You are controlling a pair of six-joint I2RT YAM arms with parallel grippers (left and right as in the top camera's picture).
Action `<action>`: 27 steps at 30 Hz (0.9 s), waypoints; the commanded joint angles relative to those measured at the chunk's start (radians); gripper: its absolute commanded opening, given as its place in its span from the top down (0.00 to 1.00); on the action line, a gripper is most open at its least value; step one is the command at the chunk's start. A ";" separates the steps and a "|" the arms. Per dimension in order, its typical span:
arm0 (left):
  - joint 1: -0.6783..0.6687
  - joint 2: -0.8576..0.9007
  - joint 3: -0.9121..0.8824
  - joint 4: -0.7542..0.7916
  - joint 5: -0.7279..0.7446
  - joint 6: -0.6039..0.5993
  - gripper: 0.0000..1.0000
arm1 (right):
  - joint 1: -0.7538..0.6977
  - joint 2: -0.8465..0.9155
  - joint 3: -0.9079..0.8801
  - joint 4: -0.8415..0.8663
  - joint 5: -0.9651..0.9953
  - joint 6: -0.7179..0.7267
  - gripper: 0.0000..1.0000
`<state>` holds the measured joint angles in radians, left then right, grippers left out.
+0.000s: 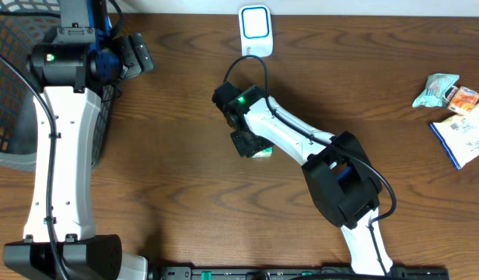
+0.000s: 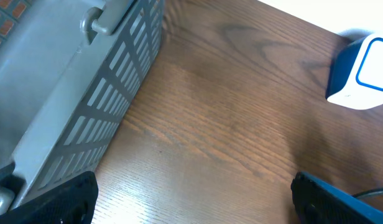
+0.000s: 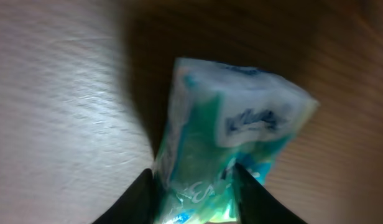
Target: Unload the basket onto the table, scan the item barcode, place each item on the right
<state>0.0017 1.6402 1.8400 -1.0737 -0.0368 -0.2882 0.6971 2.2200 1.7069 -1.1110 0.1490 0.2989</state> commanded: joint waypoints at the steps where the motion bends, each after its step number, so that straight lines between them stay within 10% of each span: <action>1: -0.001 0.000 0.003 -0.003 -0.016 -0.002 0.02 | -0.028 0.011 -0.047 -0.004 0.122 0.046 0.71; 8: -0.001 0.000 0.003 -0.003 -0.016 -0.002 0.02 | -0.132 0.011 -0.018 -0.006 -0.012 0.025 0.90; 20: -0.001 0.000 0.003 -0.003 -0.016 -0.002 0.02 | -0.405 0.011 0.102 -0.099 -0.727 -0.378 0.87; 27: -0.001 0.000 0.003 -0.003 -0.016 -0.002 0.02 | -0.506 0.011 0.102 -0.158 -0.813 -0.457 0.86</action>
<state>0.0017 1.6402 1.8400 -1.0737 -0.0368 -0.2882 0.2043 2.2185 1.7905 -1.2606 -0.5610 -0.0837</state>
